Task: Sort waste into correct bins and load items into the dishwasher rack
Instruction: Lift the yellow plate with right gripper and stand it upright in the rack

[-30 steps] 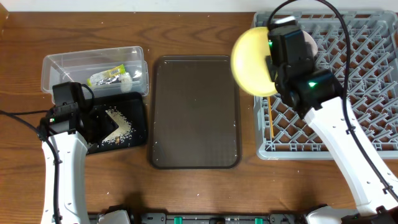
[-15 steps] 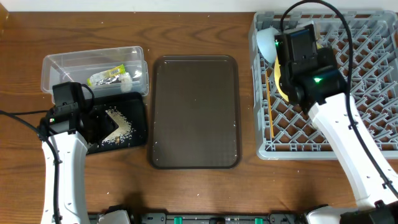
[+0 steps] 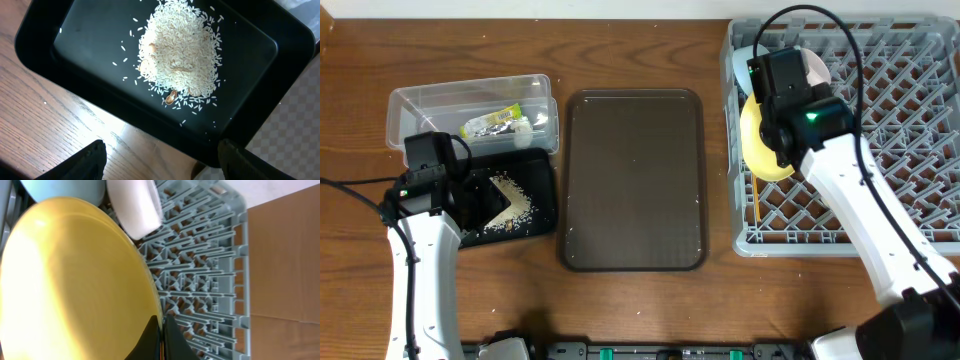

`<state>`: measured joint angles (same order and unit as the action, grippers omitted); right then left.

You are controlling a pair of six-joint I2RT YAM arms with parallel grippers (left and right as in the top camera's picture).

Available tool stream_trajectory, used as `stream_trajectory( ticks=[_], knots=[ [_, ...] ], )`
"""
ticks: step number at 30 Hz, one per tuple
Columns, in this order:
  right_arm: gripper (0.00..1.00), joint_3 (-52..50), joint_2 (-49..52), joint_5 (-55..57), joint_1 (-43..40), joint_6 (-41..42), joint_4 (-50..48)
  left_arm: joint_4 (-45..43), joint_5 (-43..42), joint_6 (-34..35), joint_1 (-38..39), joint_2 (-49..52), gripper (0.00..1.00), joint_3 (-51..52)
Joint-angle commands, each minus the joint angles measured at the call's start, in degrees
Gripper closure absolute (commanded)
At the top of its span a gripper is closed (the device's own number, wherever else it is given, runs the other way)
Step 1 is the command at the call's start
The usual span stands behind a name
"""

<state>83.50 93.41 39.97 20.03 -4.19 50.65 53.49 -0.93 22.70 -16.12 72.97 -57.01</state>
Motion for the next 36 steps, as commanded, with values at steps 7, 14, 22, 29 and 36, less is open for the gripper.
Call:
stream_trajectory(
  ticks=[7, 14, 22, 29, 36],
  knots=[
    [0.97, 0.0, 0.24, -5.46, 2.54, 5.88, -1.53, 0.02, 0.28, 0.37, -0.15, -0.04, 0.26, -0.22],
    [0.62, 0.0, 0.26, -19.06, 3.3, 5.88, -5.16, 0.02, 0.28, 0.37, -0.15, -0.04, 0.26, -0.22],
    [0.48, 0.04, -0.74, -23.98, 3.23, 9.42, -5.62, 0.04, 0.09, 0.35, -0.15, -0.04, 0.26, -0.22],
    [0.4, 0.07, -4.68, -33.51, 2.71, 12.24, -6.19, -0.22, -2.69, -3.67, 0.22, -0.04, 0.25, -0.22],
    [0.37, 0.07, -9.22, -44.39, -4.98, 17.4, -4.46, -1.29, -5.07, -10.58, 6.49, -0.04, 0.25, -0.22]
  ],
)
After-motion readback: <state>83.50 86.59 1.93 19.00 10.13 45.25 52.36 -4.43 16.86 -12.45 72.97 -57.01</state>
